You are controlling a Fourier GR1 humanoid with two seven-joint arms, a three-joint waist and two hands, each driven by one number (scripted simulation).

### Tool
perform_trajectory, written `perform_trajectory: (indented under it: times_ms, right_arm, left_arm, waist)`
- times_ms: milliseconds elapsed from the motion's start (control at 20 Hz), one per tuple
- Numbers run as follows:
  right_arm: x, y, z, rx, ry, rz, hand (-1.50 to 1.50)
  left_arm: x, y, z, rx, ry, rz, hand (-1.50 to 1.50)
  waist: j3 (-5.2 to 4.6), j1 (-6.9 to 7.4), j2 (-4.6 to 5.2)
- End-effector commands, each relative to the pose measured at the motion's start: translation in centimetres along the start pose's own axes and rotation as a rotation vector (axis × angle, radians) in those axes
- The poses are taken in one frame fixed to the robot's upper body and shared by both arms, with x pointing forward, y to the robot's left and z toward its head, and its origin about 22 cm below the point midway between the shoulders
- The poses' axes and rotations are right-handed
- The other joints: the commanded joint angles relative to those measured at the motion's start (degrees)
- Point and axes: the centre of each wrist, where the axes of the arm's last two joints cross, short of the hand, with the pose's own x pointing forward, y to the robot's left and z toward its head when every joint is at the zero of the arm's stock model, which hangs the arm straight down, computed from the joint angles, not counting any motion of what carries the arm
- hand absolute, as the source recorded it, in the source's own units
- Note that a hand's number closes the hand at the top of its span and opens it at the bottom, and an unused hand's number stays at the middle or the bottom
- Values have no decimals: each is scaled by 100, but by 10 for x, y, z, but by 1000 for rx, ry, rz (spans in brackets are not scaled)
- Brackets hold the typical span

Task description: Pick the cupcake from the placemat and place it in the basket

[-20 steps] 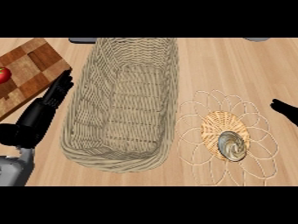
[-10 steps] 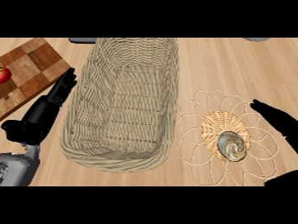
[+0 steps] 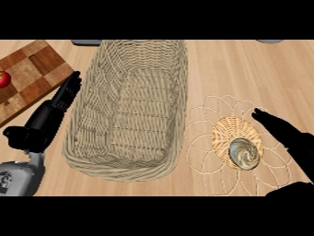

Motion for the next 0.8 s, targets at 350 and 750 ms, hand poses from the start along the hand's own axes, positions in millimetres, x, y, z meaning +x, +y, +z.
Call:
perform_trajectory:
  times_ms: [350, 750]
  right_arm:
    - [-7, 2, -8, 45, 55, 58, -150]
    - [4, 25, -34, 56, 67, 98, -150]
  left_arm:
    - [13, 20, 4, -15, -8, -20, 0]
    - [13, 11, 8, -2, -4, 2, 0]
  waist:
    - [0, 12, -1]
    - [0, 23, 1]
